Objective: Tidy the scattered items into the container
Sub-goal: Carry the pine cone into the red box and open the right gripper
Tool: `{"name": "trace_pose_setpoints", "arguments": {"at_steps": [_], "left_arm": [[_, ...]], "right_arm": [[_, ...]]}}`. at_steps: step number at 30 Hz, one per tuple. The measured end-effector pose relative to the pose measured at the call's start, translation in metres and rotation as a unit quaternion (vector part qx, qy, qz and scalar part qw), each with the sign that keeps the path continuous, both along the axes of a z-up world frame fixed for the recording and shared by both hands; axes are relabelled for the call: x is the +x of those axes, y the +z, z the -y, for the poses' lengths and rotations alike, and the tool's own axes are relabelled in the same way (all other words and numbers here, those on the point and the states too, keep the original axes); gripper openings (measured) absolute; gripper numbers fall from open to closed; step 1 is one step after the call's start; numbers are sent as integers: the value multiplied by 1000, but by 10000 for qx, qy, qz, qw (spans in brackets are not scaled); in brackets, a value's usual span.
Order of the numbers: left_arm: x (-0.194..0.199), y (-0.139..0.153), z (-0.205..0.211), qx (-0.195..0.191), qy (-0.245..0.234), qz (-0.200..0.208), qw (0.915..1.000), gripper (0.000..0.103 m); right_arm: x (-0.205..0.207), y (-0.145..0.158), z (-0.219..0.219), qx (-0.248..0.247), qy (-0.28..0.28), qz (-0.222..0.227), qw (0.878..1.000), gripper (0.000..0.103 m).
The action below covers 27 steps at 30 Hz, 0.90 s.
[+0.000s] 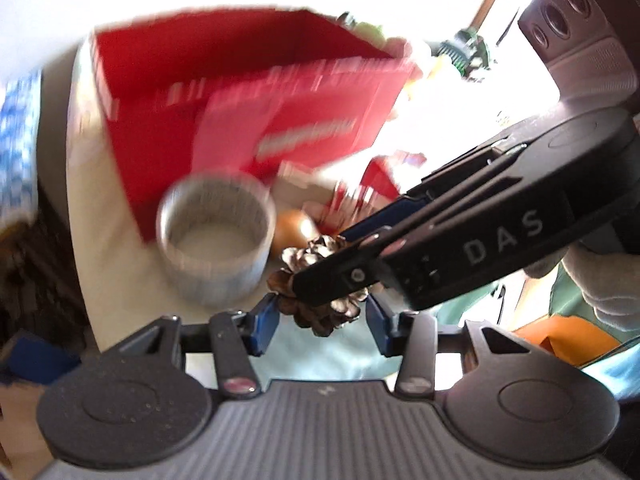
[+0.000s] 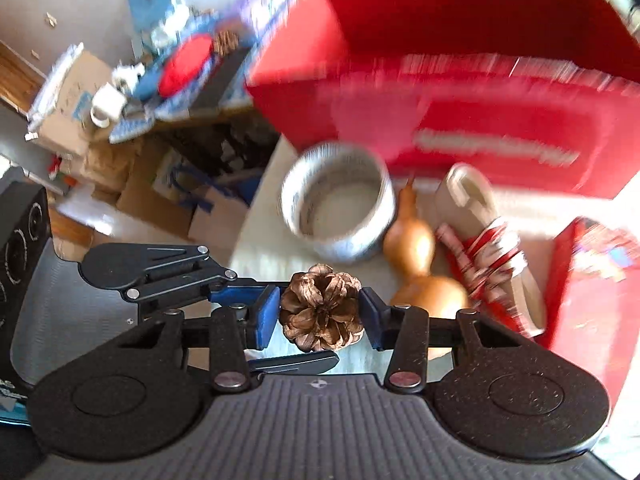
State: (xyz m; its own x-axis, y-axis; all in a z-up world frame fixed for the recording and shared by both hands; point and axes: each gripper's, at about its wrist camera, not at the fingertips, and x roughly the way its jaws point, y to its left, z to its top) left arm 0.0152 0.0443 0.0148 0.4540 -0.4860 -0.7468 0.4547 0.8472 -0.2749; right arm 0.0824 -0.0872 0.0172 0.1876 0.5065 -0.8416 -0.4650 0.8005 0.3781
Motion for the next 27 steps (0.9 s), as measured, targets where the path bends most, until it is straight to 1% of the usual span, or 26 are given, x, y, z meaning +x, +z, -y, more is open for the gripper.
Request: {"name": "trace_pose_setpoints", "arguments": {"at_steps": [3,5,7,9,10,12,14,16,19,22,24,25,27], "left_arm": [[14,28,5,-140,-34,369,9992,46],[34,45,10,-207,-2,558,9982,46],[54,58,16,-185,52,728,9972,46],[73,71,21,-64,138,937,9955,46],[88,73,23,27,190,997,9948,46],[115,75,26,212,309,982,9945,47],[143,68,26,420,407,849,9947,47],[175,51,29,666,508,569,9949,47],[214,20,32,1040,671,80,9923,47],[240,-5,33,1334,887,-430,9862,47],[251,-16,32,1493,1069,-758,9801,48],[254,-20,31,1561,1166,-889,9768,48],[254,-22,28,1707,1315,-1010,9713,47]], "right_arm": [[4,32,7,-17,-133,497,9987,41],[14,52,14,-17,-227,782,9967,40],[27,67,18,-15,-299,1027,9943,40],[43,78,21,19,-350,1271,9913,41],[53,83,23,65,-370,1374,9898,41],[74,87,22,118,-378,1481,9882,42],[98,84,16,67,-313,1504,9881,42],[123,74,8,-22,-202,1415,9897,42],[168,45,4,-62,-67,1014,9948,42],[210,11,0,-29,-2,430,9991,42],[232,-9,-2,2,20,24,10000,42],[239,-18,-4,15,32,-176,9998,42],[254,-32,-7,35,48,-525,9986,42]]}}
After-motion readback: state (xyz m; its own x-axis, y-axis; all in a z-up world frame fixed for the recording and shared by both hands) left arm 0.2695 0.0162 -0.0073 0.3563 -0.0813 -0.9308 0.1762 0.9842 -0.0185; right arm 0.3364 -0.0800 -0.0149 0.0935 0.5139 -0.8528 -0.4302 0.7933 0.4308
